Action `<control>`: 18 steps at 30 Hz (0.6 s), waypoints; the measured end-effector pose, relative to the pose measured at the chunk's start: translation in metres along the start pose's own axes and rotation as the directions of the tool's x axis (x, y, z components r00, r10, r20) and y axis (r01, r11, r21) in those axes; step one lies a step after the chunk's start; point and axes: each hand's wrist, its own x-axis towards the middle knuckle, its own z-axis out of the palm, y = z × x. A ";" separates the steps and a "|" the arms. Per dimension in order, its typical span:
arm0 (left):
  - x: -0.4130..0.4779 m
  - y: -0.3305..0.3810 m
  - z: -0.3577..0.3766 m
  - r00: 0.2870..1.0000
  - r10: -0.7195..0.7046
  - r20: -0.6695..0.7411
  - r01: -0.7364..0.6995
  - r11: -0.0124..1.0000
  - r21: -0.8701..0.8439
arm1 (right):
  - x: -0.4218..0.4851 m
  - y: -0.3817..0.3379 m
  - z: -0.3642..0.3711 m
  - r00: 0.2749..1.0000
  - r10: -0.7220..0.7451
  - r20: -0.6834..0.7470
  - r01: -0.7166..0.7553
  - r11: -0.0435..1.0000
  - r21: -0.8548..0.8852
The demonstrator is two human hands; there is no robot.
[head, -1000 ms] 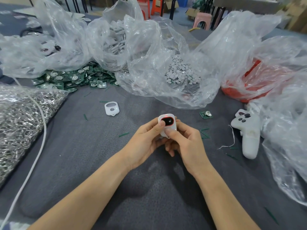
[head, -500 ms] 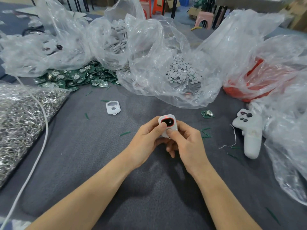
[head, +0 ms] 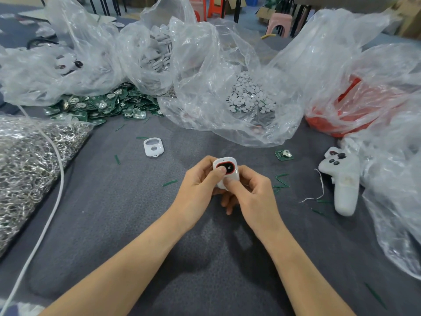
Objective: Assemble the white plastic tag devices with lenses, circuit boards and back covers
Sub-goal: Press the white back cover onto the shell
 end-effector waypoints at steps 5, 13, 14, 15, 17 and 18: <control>-0.001 0.000 -0.001 1.000 0.022 -0.011 -0.021 0.993 0.113 | 0.001 -0.001 0.000 0.999 0.049 0.003 -0.049 0.996 0.076; -0.005 0.004 -0.001 0.994 0.013 0.110 -0.021 0.998 0.065 | 0.000 -0.003 -0.001 0.995 -0.028 -0.100 0.026 0.999 -0.024; -0.005 0.004 -0.001 0.993 0.015 0.116 -0.024 0.997 0.071 | 0.000 -0.003 -0.001 0.994 -0.034 -0.106 0.032 0.999 -0.027; -0.006 0.004 0.000 0.993 0.019 0.120 -0.028 0.997 0.074 | 0.000 -0.003 -0.001 0.994 -0.037 -0.105 0.035 0.999 -0.024; -0.006 0.005 0.001 0.992 0.026 0.120 -0.036 0.996 0.077 | -0.001 -0.002 -0.001 0.995 -0.044 -0.088 0.043 0.999 -0.017; -0.006 0.006 0.001 0.993 0.029 0.115 -0.038 0.996 0.080 | -0.001 -0.002 -0.001 0.996 -0.050 -0.080 0.049 0.999 -0.019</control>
